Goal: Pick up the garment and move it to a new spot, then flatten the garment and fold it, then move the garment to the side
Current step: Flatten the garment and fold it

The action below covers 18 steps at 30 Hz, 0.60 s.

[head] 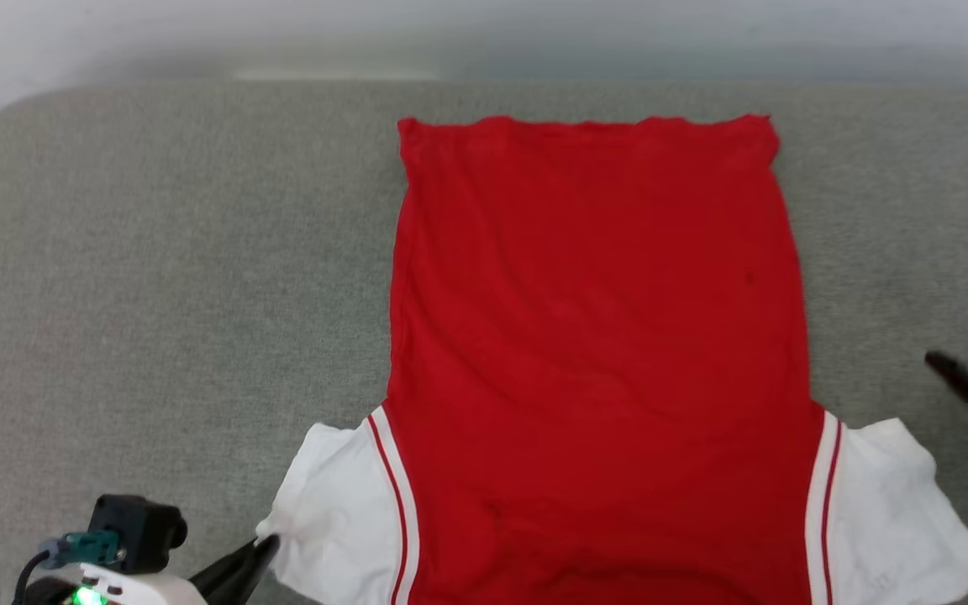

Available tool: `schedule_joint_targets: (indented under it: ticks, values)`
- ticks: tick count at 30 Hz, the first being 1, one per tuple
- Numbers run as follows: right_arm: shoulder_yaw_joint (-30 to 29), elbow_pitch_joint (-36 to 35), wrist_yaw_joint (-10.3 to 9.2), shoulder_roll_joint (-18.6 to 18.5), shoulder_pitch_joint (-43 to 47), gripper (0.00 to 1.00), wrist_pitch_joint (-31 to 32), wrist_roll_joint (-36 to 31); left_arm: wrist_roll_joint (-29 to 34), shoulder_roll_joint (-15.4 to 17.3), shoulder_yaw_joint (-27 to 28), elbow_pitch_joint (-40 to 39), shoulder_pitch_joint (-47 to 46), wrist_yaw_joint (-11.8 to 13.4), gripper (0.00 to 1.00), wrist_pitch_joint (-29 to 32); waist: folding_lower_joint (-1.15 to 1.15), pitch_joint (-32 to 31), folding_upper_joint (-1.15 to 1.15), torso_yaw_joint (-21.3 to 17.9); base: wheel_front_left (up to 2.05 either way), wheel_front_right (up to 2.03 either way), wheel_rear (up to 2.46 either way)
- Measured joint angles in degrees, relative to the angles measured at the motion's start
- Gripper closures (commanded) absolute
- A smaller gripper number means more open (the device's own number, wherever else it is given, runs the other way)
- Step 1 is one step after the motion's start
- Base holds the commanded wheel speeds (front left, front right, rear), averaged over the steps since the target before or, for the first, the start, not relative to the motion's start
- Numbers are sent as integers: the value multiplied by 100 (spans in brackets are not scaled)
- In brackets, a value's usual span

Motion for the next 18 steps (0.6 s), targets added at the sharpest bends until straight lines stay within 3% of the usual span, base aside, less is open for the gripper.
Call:
schedule_joint_targets:
  ticks: [7, 12, 18]
  values:
    - [122, -45, 0, -64, -1376, 0, 904, -69, 298, 34, -219, -584, -249, 7, 100, 258, 1, 549, 0, 322, 0, 0, 0]
    - [158, 478, 0, -198, -2740, 0, 1699, -617, 677, -147, -419, -866, -642, -51, 100, 341, 1, 1116, 0, 732, 0, 0, 0]
    - [162, 1159, 0, -297, -3927, 0, 2217, -1246, 954, -312, -590, -1043, -967, -134, 100, 393, 1, 1633, 0, 1173, 0, 0, 0]
